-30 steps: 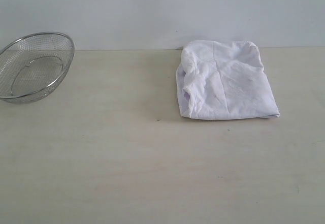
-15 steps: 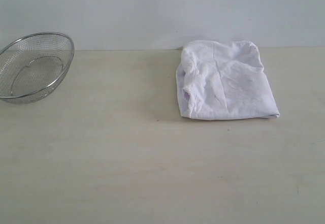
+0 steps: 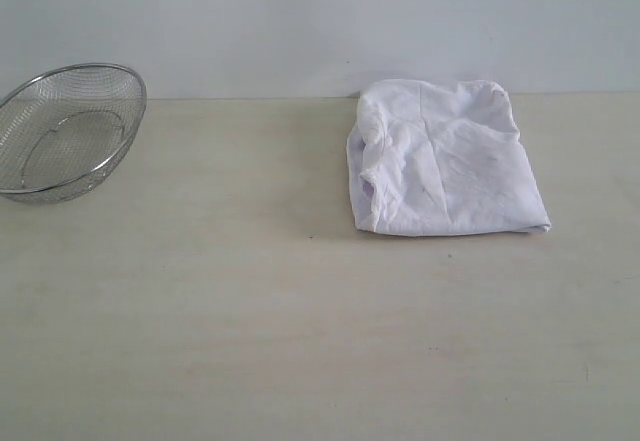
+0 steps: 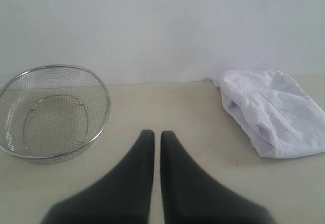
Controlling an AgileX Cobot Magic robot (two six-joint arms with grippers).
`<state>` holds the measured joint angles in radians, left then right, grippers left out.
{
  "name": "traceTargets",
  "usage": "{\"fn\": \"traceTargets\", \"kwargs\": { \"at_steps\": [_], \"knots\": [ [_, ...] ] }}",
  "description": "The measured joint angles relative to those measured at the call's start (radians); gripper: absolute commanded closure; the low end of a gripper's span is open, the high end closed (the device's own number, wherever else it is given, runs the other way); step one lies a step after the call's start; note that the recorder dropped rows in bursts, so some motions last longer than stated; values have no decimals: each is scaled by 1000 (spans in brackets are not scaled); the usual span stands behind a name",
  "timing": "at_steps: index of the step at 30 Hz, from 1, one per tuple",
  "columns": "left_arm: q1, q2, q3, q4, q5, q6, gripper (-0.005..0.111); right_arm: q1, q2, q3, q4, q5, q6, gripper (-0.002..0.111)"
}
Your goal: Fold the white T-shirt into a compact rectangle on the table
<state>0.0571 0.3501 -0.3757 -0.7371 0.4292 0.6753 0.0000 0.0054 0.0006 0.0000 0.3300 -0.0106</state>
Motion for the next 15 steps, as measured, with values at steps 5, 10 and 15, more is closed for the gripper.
{"fn": "traceTargets", "kwargs": {
  "at_steps": [5, 10, 15],
  "knots": [
    [0, 0, 0, 0, 0, 0, 102, 0, 0, 0, 0, 0, 0, 109],
    [0, 0, 0, 0, 0, 0, 102, 0, 0, 0, 0, 0, 0, 109],
    [1, -10, 0, 3, -7, 0, 102, 0, 0, 0, 0, 0, 2, 109]
  ]
}}
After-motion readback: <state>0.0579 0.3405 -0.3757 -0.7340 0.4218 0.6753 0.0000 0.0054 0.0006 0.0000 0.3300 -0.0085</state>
